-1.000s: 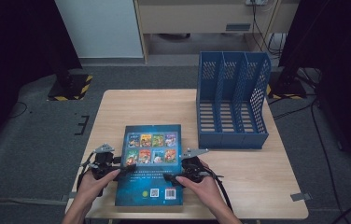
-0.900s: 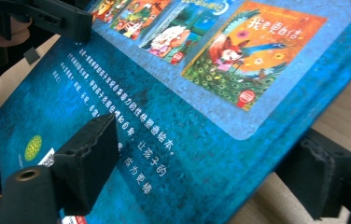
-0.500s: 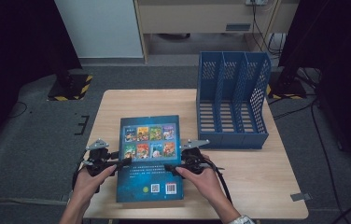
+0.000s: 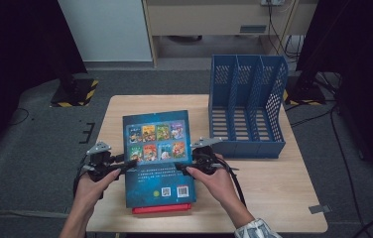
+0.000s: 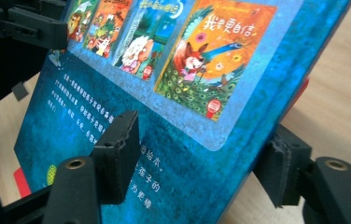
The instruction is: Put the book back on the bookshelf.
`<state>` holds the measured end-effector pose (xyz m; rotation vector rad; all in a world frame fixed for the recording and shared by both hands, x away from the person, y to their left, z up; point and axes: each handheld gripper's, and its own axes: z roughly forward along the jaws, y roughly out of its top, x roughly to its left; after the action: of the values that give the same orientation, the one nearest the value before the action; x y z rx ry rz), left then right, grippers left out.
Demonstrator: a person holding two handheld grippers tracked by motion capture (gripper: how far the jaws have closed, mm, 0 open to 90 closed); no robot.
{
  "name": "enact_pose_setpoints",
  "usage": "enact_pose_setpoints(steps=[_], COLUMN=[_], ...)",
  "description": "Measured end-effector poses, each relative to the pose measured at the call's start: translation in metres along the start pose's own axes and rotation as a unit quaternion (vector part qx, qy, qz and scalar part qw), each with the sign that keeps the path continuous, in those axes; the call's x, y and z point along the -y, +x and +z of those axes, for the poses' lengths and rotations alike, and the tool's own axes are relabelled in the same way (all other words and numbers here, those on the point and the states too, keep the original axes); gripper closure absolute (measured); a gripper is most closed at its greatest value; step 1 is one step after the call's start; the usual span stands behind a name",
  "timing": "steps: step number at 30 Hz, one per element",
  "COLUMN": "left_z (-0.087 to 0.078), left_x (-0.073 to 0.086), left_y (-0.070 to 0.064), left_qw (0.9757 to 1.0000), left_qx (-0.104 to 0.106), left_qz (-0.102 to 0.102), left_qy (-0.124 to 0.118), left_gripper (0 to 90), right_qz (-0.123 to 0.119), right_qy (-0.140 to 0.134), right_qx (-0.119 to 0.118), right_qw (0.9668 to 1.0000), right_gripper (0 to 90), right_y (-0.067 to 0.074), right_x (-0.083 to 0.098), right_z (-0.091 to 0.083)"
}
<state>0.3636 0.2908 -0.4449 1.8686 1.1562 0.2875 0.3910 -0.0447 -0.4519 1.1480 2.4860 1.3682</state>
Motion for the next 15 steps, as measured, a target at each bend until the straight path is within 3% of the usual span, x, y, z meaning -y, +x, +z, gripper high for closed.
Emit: enact_pose_setpoints(steps=[15], left_z=[0.007], left_x=[-0.038], left_y=[0.013], left_qw=[0.9988], left_qx=[-0.031], left_qz=[0.035], left_qy=[-0.015], left_gripper=[48.6], right_qz=[-0.033], right_qy=[-0.028], right_qx=[0.040], right_qw=[0.9983], right_gripper=[42.2], right_y=[-0.011], right_x=[-0.038], right_z=[0.004])
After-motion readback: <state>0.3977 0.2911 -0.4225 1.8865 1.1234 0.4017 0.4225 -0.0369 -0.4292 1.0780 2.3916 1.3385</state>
